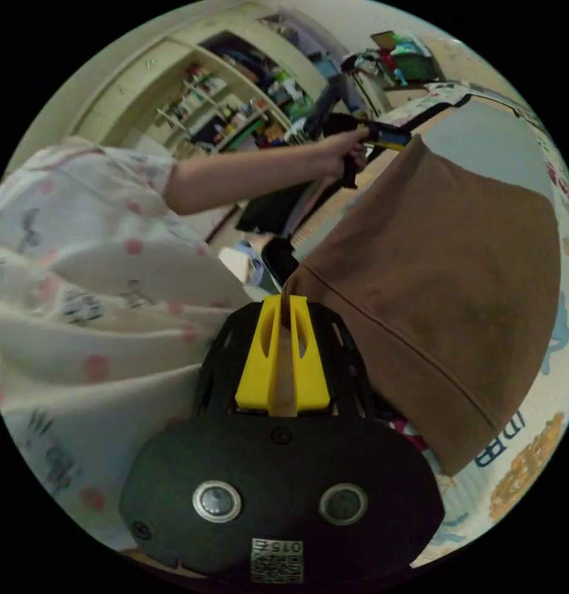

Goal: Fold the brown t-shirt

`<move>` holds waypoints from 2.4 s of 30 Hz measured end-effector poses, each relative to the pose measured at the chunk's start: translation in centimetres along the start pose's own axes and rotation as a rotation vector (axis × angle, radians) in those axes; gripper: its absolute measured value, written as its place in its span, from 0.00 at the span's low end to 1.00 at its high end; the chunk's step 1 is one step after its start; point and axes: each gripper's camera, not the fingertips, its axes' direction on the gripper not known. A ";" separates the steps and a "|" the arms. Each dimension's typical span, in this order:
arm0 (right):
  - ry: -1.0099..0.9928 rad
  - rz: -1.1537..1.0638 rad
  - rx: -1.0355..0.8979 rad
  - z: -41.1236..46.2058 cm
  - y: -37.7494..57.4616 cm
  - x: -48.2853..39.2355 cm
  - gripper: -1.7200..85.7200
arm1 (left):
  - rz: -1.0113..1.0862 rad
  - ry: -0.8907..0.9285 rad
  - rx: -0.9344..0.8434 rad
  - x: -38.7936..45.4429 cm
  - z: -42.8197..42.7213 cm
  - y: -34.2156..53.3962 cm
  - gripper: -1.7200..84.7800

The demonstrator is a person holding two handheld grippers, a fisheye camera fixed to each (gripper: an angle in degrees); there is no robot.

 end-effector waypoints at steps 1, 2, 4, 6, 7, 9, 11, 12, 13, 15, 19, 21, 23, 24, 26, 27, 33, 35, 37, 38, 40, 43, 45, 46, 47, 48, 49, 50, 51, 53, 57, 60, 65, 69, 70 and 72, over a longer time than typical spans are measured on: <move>0.017 -0.008 -0.019 1.3 0.4 -0.1 0.03 | -0.043 -0.001 0.011 -1.0 0.3 1.5 0.03; 0.022 -0.015 -0.038 3.5 1.4 -0.1 0.03 | -0.061 0.004 0.021 -1.4 0.4 2.2 0.04; 0.009 -0.001 -0.049 6.1 3.1 0.5 0.03 | -0.135 -0.054 0.073 -2.7 0.3 5.1 0.04; 0.003 0.012 -0.062 9.2 5.3 1.8 0.04 | -0.200 -0.149 0.116 -3.6 0.0 7.1 0.04; 0.001 0.014 -0.069 10.0 5.8 2.2 0.04 | -0.224 -0.117 0.144 -4.2 -0.1 8.1 0.05; 0.005 0.006 -0.101 13.6 7.6 3.5 0.03 | -0.216 0.036 0.157 -4.8 0.6 9.1 0.08; 0.020 -0.013 -0.151 17.0 8.5 4.7 0.03 | -0.196 0.149 0.118 -4.7 2.5 9.4 0.11; 0.030 -0.028 -0.196 19.5 8.8 5.6 0.03 | -0.166 0.167 0.078 -4.1 4.1 9.6 0.11; 0.034 -0.037 -0.219 20.8 9.0 6.0 0.03 | -0.130 0.139 0.043 -3.4 5.7 9.7 0.11; -0.048 -0.119 -0.297 25.2 9.7 7.6 0.03 | -0.087 0.032 -0.010 -2.6 8.2 10.0 0.10; -0.040 -0.223 -0.266 26.2 11.6 9.5 0.04 | -0.001 -0.137 -0.083 -2.2 12.0 11.2 0.09; -0.065 -0.230 -0.106 21.7 12.9 12.1 0.07 | -0.012 -0.154 -0.084 -2.7 12.4 12.2 0.09; -0.047 -0.203 0.054 16.3 14.2 15.9 0.08 | -0.021 -0.144 -0.066 -3.3 12.4 13.7 0.10; 0.014 -0.147 0.160 12.6 15.3 19.4 0.09 | -0.038 -0.119 -0.062 -4.0 12.3 14.9 0.11; 0.151 -0.005 0.311 7.3 17.4 26.3 0.11 | -0.078 -0.048 -0.066 -5.3 12.5 17.0 0.15; 0.241 0.137 0.399 4.3 19.2 31.7 0.13 | -0.099 0.003 -0.060 -6.0 12.8 18.6 0.16; 0.285 0.587 0.443 0.7 25.2 56.1 0.21 | -0.130 0.103 -0.053 -8.1 16.6 23.7 0.21; 0.262 0.623 0.397 2.2 25.3 60.7 0.21 | -0.131 0.115 -0.031 -8.6 17.6 24.3 0.22; 0.254 0.623 0.331 4.4 24.7 64.1 0.20 | -0.138 0.138 -0.015 -9.3 18.9 24.9 0.21; 0.243 0.621 0.284 6.0 24.3 66.0 0.20 | -0.141 0.144 -0.015 -9.4 19.3 25.1 0.21; 0.188 0.621 0.262 8.0 24.3 68.2 0.17 | -0.176 0.188 -0.027 -10.4 20.6 25.7 0.20; 0.126 0.649 0.290 9.8 26.0 71.1 0.13 | -0.254 0.256 -0.028 -12.1 21.9 27.0 0.18; 0.080 0.686 0.325 10.8 28.1 73.0 0.12 | -0.282 0.282 -0.049 -12.9 22.8 28.0 0.16; 0.073 0.691 0.332 11.0 28.5 73.2 0.11 | -0.294 0.303 -0.069 -13.3 23.5 28.7 0.14; 0.069 0.697 0.341 11.4 29.2 73.5 0.11 | -0.295 0.317 -0.083 -13.4 23.8 29.1 0.13; 0.074 0.696 0.347 11.7 29.8 73.4 0.10 | -0.294 0.346 -0.110 -13.8 24.5 29.9 0.11; 0.076 0.691 0.353 11.7 30.0 73.2 0.10 | -0.307 0.351 -0.096 -14.4 24.2 30.8 0.11; 0.085 0.675 0.367 11.8 30.4 72.4 0.10 | -0.312 0.348 -0.087 -14.6 23.9 31.3 0.10; 0.096 0.641 0.385 11.7 30.8 71.1 0.09 | -0.290 0.340 -0.065 -14.7 23.0 32.2 0.10; 0.089 0.563 0.426 11.1 31.4 68.3 0.09 | -0.201 0.313 -0.026 -14.1 20.6 33.4 0.09; 0.038 0.348 0.546 8.4 32.4 59.6 0.09 | -0.035 0.316 0.133 -13.4 11.5 37.1 0.09; 0.017 0.172 0.609 6.7 32.0 51.9 0.09 | 0.033 0.346 0.287 -13.8 3.6 41.0 0.09; -0.008 -0.078 0.626 6.9 29.6 40.9 0.09 | 0.147 0.284 0.542 -13.9 -9.2 48.4 0.09; -0.053 -0.252 0.606 9.7 27.4 32.3 0.09 | 0.170 0.183 0.710 -14.9 -18.9 55.4 0.09; -0.062 -0.274 0.604 10.2 27.2 31.1 0.09 | 0.173 0.147 0.752 -15.0 -21.4 57.5 0.08; -0.106 -0.369 0.599 12.0 26.6 26.4 0.09 | 0.188 0.094 0.809 -15.1 -25.3 60.7 0.08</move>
